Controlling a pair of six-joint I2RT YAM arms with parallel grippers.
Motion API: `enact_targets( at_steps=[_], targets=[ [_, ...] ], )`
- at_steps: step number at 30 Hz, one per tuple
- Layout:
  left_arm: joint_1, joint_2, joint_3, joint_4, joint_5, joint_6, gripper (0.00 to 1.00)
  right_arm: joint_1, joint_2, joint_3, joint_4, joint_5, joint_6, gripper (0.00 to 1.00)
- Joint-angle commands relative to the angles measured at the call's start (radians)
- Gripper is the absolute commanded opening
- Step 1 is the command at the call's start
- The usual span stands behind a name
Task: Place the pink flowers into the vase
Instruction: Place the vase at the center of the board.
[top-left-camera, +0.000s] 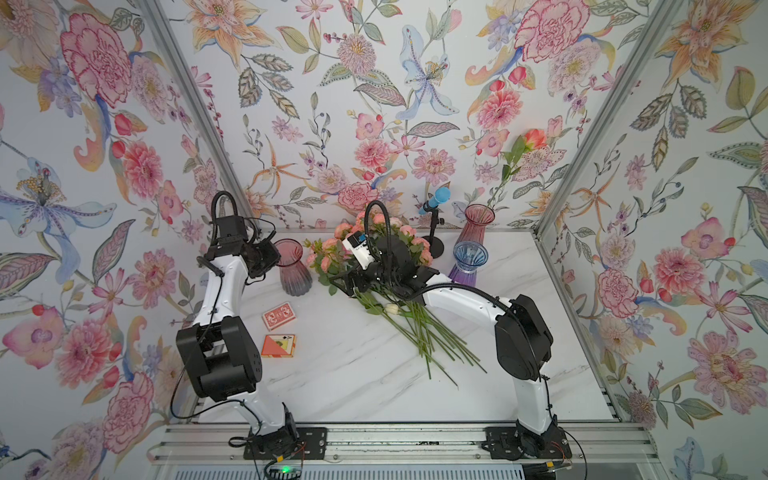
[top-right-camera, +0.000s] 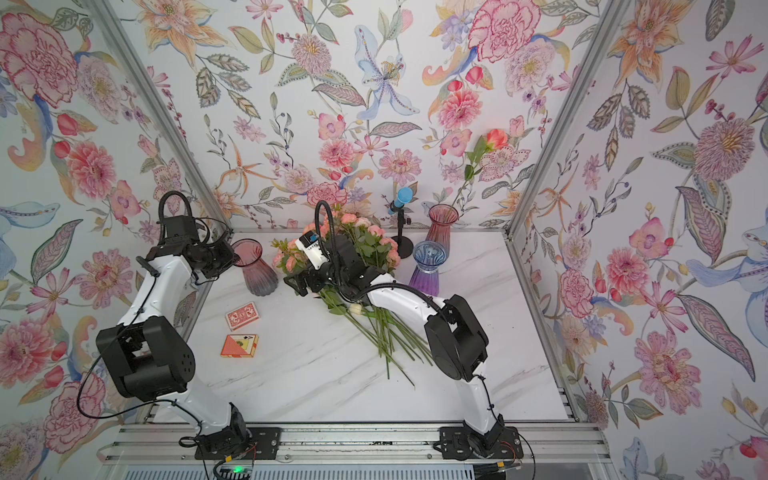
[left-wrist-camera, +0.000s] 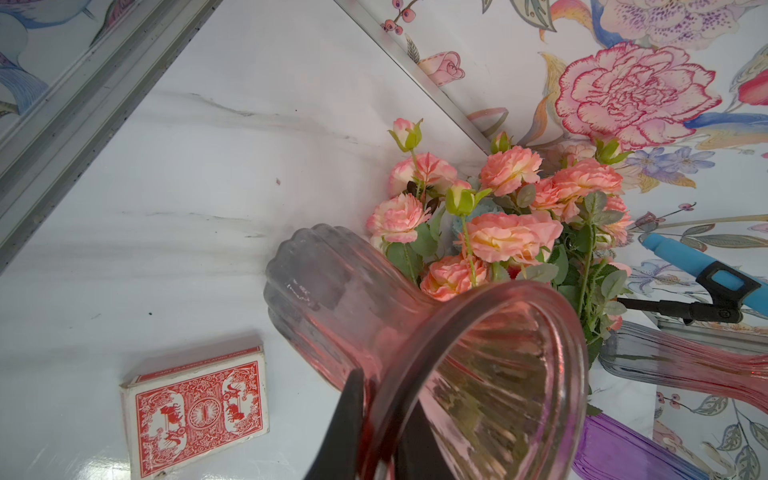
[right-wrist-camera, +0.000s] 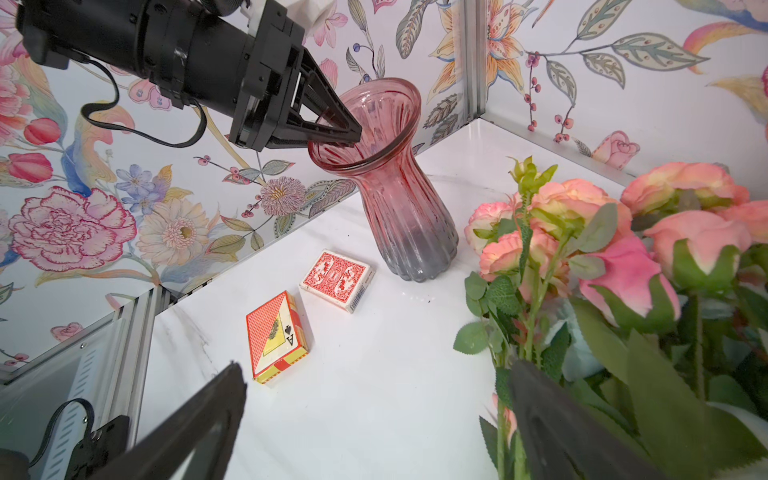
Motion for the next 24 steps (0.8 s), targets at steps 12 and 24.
enact_targets(
  at_steps=[12, 24],
  targets=[
    [0.003, -0.009, 0.086, 0.026, 0.032, 0.005, 0.0, 0.019, 0.143, 0.206, 0.001, -0.001, 0.107, 1.0],
    [0.005, -0.023, 0.076, 0.052, 0.088, -0.043, 0.0, 0.033, 0.363, 0.584, -0.017, 0.038, 0.306, 0.99]
  ],
)
